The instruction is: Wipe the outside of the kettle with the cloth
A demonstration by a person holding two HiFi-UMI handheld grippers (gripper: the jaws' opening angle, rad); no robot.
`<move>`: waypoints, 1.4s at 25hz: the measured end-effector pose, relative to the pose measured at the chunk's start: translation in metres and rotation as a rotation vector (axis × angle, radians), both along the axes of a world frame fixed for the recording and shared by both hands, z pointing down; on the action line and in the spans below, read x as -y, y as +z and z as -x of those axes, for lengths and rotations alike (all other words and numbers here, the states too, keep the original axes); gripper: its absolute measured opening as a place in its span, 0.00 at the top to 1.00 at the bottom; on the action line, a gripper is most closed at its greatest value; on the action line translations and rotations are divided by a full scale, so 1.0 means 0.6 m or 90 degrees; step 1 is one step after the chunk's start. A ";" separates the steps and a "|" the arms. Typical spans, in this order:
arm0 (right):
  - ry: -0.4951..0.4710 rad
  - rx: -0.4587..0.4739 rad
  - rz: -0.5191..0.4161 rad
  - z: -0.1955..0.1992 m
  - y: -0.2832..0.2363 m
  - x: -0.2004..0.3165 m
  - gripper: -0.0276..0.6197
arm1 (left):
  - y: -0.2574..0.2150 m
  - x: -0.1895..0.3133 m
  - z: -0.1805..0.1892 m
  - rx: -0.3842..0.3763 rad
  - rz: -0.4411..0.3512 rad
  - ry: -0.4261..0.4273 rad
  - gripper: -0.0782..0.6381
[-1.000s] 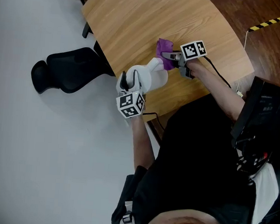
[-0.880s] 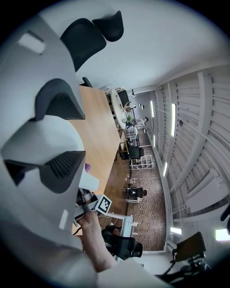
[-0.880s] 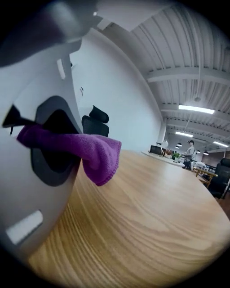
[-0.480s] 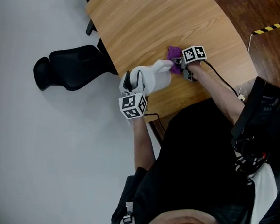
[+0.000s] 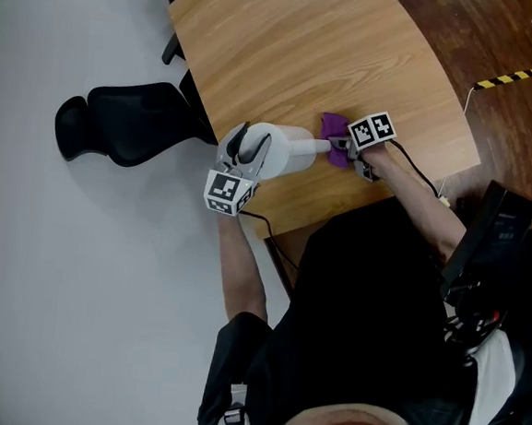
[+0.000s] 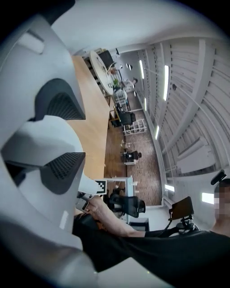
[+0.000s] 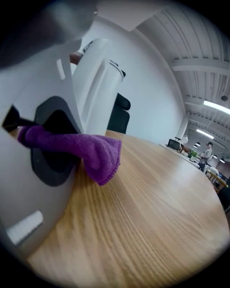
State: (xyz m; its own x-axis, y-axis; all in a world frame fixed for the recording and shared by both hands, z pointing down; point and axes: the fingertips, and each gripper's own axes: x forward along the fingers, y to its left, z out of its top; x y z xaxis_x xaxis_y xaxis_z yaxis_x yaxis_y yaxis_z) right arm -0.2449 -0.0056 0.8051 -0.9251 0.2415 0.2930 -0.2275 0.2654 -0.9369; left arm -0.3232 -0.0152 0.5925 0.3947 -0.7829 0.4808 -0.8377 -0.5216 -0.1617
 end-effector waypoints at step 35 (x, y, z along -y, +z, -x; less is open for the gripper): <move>0.042 0.399 0.120 -0.020 -0.383 -0.051 0.88 | 0.013 0.050 0.043 0.000 0.059 -0.263 0.80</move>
State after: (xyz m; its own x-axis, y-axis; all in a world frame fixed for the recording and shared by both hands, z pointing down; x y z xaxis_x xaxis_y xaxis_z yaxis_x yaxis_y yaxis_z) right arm -0.2330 0.0251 0.5752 -0.9215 0.1732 -0.3476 0.3659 0.0875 -0.9265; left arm -0.3493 -0.0451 0.6004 0.0569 -0.8287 0.5568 -0.9796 -0.1540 -0.1291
